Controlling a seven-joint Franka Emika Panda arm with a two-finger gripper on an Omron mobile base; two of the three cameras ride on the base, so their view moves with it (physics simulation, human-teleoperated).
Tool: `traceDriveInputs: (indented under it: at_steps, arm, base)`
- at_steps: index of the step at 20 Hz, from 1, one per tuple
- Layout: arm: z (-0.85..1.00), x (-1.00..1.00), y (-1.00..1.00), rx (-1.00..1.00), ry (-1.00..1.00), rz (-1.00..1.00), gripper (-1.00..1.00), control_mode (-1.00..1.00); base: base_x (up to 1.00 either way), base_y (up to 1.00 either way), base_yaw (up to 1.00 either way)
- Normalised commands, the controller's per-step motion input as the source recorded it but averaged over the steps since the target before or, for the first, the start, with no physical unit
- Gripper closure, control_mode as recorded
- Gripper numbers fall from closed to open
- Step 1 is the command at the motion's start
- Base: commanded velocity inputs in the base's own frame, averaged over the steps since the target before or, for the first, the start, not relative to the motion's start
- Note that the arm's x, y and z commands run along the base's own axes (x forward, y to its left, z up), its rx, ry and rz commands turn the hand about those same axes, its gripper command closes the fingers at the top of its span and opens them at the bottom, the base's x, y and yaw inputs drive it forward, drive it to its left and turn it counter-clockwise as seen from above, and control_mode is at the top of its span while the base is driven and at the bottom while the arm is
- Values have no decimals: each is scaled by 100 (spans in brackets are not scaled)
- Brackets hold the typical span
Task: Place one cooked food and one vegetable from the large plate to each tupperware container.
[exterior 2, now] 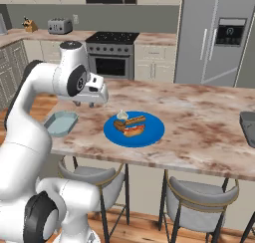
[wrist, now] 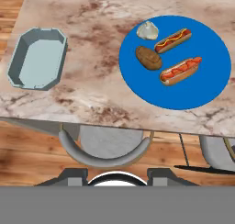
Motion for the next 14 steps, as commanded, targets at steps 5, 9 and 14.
traceDriveInputs:
  at_steps: [5, 9, 14]
  arm:
    - [-12, 59, -29, 0, 18, -21, -100, -100]
    - [-66, 53, -58, 0, 20, -61, -100, -100]
    - [-71, 64, -56, 0, 14, -51, -100, -100]
  base:
    - [0, 0, 0]
    - [0, 0, 0]
    - [0, 0, 0]
